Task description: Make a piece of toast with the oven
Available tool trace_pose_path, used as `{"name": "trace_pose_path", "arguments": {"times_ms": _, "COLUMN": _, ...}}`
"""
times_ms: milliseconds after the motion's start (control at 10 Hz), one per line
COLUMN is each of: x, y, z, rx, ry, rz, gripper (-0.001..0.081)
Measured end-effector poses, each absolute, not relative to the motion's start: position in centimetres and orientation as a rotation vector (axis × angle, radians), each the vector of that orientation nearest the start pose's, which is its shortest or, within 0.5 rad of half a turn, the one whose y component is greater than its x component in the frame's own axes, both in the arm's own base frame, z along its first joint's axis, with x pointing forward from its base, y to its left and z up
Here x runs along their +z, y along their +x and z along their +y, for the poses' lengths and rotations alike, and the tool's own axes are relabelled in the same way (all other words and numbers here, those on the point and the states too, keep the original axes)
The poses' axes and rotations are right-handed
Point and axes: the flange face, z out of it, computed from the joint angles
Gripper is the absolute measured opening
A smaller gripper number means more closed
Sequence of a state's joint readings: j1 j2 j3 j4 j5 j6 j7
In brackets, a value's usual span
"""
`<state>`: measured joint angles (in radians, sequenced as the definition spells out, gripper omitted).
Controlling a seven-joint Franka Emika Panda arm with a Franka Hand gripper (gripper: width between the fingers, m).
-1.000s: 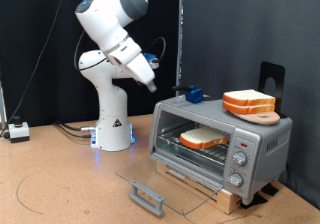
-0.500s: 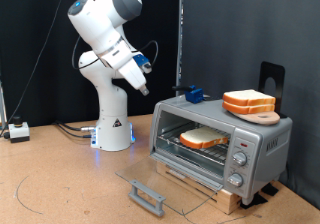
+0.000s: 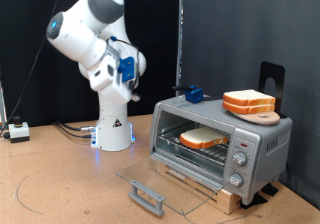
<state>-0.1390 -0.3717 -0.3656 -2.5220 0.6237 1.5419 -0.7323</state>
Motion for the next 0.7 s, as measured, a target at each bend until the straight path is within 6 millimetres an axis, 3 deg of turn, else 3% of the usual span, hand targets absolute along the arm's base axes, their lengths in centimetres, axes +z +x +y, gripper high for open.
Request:
{"name": "trace_pose_path", "arguments": {"times_ms": 100, "x": 39.5, "y": 33.8, "z": -11.3, "rx": 0.09, "ry": -2.187, "rz": -0.154, "gripper": 0.0809}}
{"name": "trace_pose_path", "arguments": {"times_ms": 300, "x": 39.4, "y": 33.7, "z": -11.9, "rx": 0.178, "ry": -2.177, "rz": -0.051, "gripper": 0.0809}}
{"name": "trace_pose_path", "arguments": {"times_ms": 500, "x": 38.8, "y": 34.1, "z": -14.6, "rx": 0.232, "ry": -2.145, "rz": 0.16, "gripper": 0.0809}}
{"name": "trace_pose_path", "arguments": {"times_ms": 700, "x": 37.9, "y": 34.3, "z": -17.6, "rx": 0.224, "ry": -2.187, "rz": 0.228, "gripper": 0.0809}}
